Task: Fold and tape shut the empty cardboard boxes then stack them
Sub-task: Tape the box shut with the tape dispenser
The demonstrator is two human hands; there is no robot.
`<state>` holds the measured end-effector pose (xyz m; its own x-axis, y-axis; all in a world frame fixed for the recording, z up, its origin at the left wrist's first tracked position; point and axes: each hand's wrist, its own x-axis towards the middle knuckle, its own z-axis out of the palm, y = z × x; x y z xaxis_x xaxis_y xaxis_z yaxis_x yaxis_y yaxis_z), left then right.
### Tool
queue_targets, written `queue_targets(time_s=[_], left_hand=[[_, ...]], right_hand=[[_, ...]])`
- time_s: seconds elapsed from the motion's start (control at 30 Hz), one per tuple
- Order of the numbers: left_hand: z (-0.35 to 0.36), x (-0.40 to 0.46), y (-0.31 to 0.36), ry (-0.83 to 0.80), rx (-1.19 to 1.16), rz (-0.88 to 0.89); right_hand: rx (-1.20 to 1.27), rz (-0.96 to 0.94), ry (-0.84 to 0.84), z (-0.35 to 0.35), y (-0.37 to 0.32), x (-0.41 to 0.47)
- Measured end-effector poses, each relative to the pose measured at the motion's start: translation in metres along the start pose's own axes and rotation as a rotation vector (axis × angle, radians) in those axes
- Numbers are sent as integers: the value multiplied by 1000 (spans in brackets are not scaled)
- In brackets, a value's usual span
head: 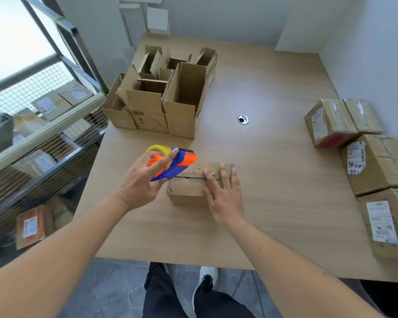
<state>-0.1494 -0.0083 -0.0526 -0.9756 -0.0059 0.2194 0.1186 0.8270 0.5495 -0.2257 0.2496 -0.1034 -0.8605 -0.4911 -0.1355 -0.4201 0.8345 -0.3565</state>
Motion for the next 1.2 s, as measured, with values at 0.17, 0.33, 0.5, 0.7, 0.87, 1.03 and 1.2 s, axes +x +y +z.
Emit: queue_targets(time_s=[0.17,0.33,0.5,0.7,0.87,1.03,1.2], left_hand=[[-13,10,7,-249,163,156],[-5,18,14,-357,257,221],[-2,26,15,-431,318,238],[-2,25,25,-483,359,172],[-3,24,29,-498,338,150],[3,22,39,-442,381,140],[23,19,50,-337,398,105]], right_hand=[[212,59,29,-7,-1,0],[362,92,1,-30,18,5],[307,-12,26,-40,26,15],[202,-183,114,-41,22,32],[551,-173,35,-39,8,37],[639,-148,67,-33,8,35],[622,-136,102,-32,8,30]])
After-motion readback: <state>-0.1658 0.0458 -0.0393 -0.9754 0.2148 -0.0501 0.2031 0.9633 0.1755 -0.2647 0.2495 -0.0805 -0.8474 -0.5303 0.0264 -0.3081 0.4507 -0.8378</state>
